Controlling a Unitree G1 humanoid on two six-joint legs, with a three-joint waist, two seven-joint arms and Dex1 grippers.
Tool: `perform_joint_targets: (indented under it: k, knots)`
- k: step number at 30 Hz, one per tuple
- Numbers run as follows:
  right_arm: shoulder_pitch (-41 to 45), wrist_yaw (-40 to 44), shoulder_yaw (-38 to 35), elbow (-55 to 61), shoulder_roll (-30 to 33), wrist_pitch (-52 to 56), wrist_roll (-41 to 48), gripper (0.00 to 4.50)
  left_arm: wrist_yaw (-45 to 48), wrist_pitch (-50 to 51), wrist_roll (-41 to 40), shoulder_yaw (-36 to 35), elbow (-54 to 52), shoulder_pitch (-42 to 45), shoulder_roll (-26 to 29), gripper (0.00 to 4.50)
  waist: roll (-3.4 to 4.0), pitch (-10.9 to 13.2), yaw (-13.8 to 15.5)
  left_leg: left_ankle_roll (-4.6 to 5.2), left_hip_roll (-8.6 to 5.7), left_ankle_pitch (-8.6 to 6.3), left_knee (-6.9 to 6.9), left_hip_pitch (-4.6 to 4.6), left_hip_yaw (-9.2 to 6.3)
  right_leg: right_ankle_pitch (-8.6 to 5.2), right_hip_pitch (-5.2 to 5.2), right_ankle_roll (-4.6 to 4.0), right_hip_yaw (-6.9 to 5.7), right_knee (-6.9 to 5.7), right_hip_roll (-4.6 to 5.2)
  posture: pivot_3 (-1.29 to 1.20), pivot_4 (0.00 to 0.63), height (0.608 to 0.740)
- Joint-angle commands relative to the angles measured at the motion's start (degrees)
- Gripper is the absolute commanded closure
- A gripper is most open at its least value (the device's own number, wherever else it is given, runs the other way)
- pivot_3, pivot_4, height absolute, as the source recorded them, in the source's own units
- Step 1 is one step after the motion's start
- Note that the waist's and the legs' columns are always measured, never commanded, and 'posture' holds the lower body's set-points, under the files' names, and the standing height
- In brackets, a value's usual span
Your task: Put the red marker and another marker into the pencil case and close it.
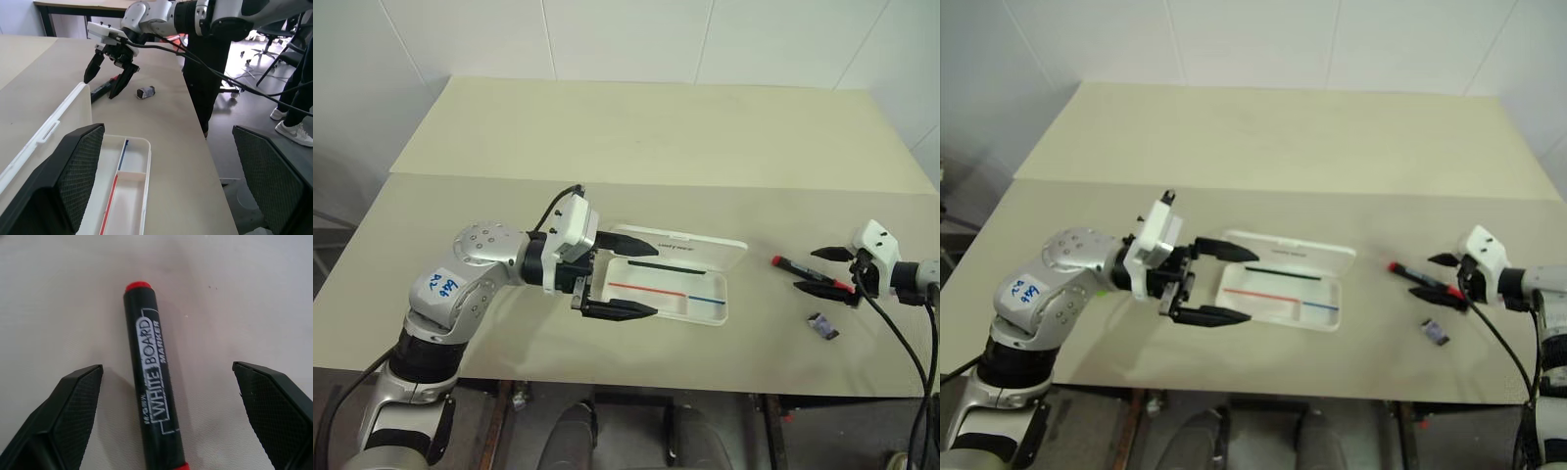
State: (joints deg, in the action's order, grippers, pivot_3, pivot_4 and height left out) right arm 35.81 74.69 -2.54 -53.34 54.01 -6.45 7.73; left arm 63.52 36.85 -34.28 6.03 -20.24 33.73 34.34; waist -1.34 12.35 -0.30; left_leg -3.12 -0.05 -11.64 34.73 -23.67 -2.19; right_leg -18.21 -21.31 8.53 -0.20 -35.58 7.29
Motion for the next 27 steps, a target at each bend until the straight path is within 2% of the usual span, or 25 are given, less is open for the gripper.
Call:
perform_joint_targets:
  k: [1,9,10,15,20,23,27]
  knots:
    - [1.51,2.01,0.53,-3.09,0.61,-2.0,-1.56,0.91,-0.48,-0.8,-0.64,-1.0,-2.21,0.32,0.71,0.0,0.0,0.0,0.0,-0.01,0.0,0.0,0.0,0.0,0.0,0.0,0.0,0.0,0.01,0.0,0.0,0.0,0.15,0.74]
    - [1.38,4.11,0.31,-3.03,-0.77,-2.66,-1.83,3.78,-1.09,-0.99,-0.71,-1.92,-2.68,0.06,2.52,0.0,0.0,0.0,-0.06,0.0,-0.03,-0.01,0.29,0.07,0.01,0.12,0.25,0.13,0.05,0.03,0.0,0.0,0.15,0.74]
    - [1.21,4.08,0.32,-2.79,-0.91,-2.86,-1.87,3.92,-1.0,-1.08,-0.74,-2.05,-2.65,-0.06,2.73,0.0,0.0,0.0,-0.1,0.0,-0.03,-0.02,0.3,0.12,0.01,0.14,0.31,0.14,0.05,0.06,0.0,0.0,0.15,0.74]
    - [1.19,2.61,0.18,-0.76,-0.45,-2.94,-2.65,3.92,1.54,-4.22,1.08,-2.51,-1.04,-2.25,5.51,0.0,0.0,0.0,-0.25,0.01,-0.02,-0.03,0.26,0.39,0.01,0.11,0.57,0.07,0.07,0.1,0.0,0.0,0.15,0.74]
    - [0.31,4.13,-2.49,6.46,1.65,-1.31,0.2,3.92,4.29,-8.09,2.03,-3.82,1.05,-6.06,8.75,0.0,0.07,0.04,-0.64,0.01,-0.02,-0.05,0.2,0.37,0.02,0.11,0.52,0.07,0.08,0.12,0.01,0.0,0.15,0.74]
    - [-3.07,5.71,-4.27,16.13,3.3,2.74,3.48,3.92,5.03,-9.57,2.44,-4.62,2.23,-7.86,9.9,0.0,0.1,0.06,-0.61,0.0,0.0,-0.09,0.14,0.36,0.02,0.09,0.49,0.06,0.09,0.14,0.01,0.0,0.15,0.74]
    - [-13.74,6.21,-7.7,38.49,5.61,15.38,11.01,3.92,5.6,-11.14,2.89,-5.73,3.2,-9.52,10.97,0.0,0.12,0.06,-0.09,-0.01,0.02,-0.11,-0.03,0.34,0.03,0.04,0.39,0.06,0.09,0.16,0.0,0.0,0.15,0.74]
